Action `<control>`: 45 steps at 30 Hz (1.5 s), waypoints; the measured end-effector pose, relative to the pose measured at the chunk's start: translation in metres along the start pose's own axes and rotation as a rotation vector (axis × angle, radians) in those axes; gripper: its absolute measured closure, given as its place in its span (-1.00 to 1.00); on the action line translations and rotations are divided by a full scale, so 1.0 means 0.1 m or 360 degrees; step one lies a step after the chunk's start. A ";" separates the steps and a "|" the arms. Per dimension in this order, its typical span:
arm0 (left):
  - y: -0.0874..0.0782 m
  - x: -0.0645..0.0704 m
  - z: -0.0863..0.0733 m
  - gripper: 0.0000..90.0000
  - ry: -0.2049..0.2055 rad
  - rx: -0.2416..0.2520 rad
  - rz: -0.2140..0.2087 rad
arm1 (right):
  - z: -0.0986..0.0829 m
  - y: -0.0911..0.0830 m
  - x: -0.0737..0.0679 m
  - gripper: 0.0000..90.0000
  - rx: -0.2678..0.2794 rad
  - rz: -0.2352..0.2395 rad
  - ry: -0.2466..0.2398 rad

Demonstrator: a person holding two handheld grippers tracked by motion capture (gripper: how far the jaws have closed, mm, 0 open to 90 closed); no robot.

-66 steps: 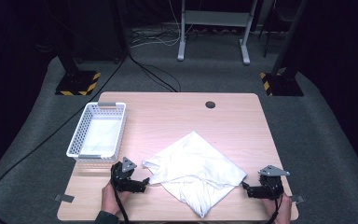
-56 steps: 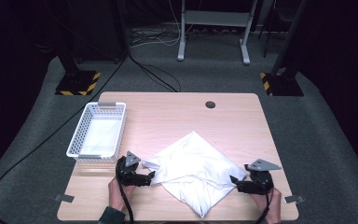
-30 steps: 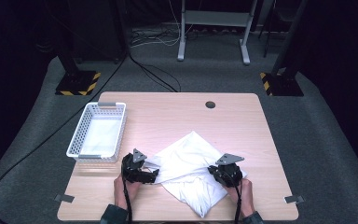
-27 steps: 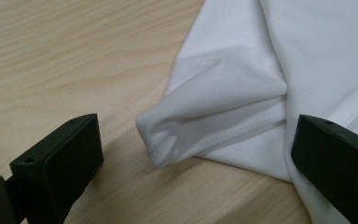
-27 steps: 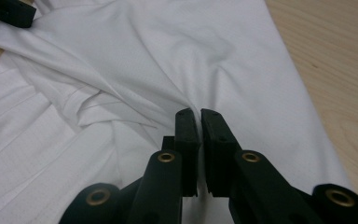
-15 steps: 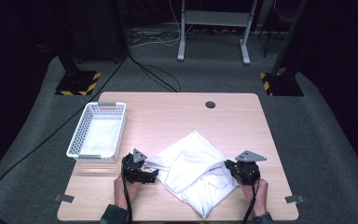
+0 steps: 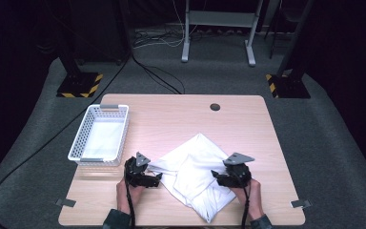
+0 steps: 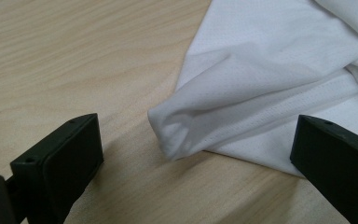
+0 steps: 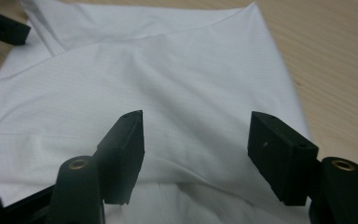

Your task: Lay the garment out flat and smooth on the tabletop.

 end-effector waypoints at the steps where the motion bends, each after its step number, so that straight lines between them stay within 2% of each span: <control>1: 0.00 0.00 0.00 -0.95 0.0002 -0.0001 0.0000 | 0.03 0.08 -0.05 -0.18 -0.0036 -0.0005 -0.0030; 2: 0.00 0.00 0.00 -0.95 0.0002 0.0000 -0.0001 | 0.06 0.16 -0.08 -0.15 -0.0074 -0.0003 -0.0051; 4: 0.00 0.00 0.00 -0.95 0.0003 0.0000 -0.0001 | 0.08 0.28 -0.10 0.07 -0.0115 0.0018 -0.0045; 6: 0.00 0.00 0.00 -0.95 0.0003 0.0000 -0.0002 | 0.08 0.34 -0.10 0.41 -0.0125 0.0059 -0.0042; 9: 0.00 0.00 0.00 -0.95 0.0004 0.0000 -0.0002 | 0.06 0.34 -0.08 0.72 -0.0111 0.0065 -0.0040; 13: 0.00 0.00 0.00 -0.95 0.0004 0.0001 -0.0003 | 0.04 0.28 -0.01 0.88 -0.0109 0.0043 -0.0024; 16: 0.00 0.00 0.00 -0.95 0.0006 0.0001 -0.0005 | 0.03 0.20 0.08 0.91 -0.0104 -0.0021 -0.0006; 19: 0.00 0.00 0.00 -0.95 0.0007 0.0001 -0.0006 | 0.02 0.09 0.23 0.93 -0.0070 -0.0094 0.0056; 23: 0.00 0.00 0.00 -0.95 0.0012 0.0000 -0.0006 | 0.01 -0.08 0.42 0.92 -0.0010 -0.0152 0.0146; 25: 0.00 0.00 0.00 -0.95 0.0012 0.0000 -0.0006 | 0.01 -0.11 0.43 0.71 0.0019 -0.0103 0.0166; 28: 0.00 0.00 0.00 -0.96 0.0011 -0.0001 -0.0006 | 0.06 -0.05 0.27 0.10 -0.0008 -0.0004 0.0106; 30: 0.00 0.00 0.00 -0.95 0.0011 0.0000 -0.0006 | 0.10 0.06 0.11 -0.02 -0.0038 0.0063 0.0055; 31: 0.00 0.00 0.00 -0.96 0.0011 0.0000 -0.0006 | 0.12 0.13 0.04 -0.01 -0.0068 0.0082 0.0020; 33: 0.00 0.00 0.00 -0.96 0.0012 -0.0001 -0.0005 | 0.14 0.26 -0.09 0.22 -0.0134 0.0111 -0.0064; 36: 0.00 0.00 0.00 -0.96 0.0011 -0.0001 -0.0005 | 0.13 0.38 -0.18 0.59 -0.0180 0.0104 -0.0123; 39: 0.00 0.00 0.00 -0.96 0.0013 -0.0002 -0.0005 | 0.12 0.37 -0.15 0.85 -0.0165 0.0107 -0.0099; 41: 0.00 0.01 0.00 -0.96 0.0014 -0.0002 -0.0006 | 0.10 0.35 -0.10 0.92 -0.0149 0.0122 -0.0058; 45: 0.00 0.01 0.00 -0.96 0.0015 -0.0001 -0.0008 | 0.07 0.28 -0.01 0.95 -0.0141 0.0096 -0.0038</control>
Point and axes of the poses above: each handheld gripper's, and its own axes: y roughly forward along the jaws, z roughly out of its top, x roughly to its right, the point moved 2 cm from there along y, roughly forward along the jaws, and after that the axes turned 6 degrees about -x, right-handed, at the moved point
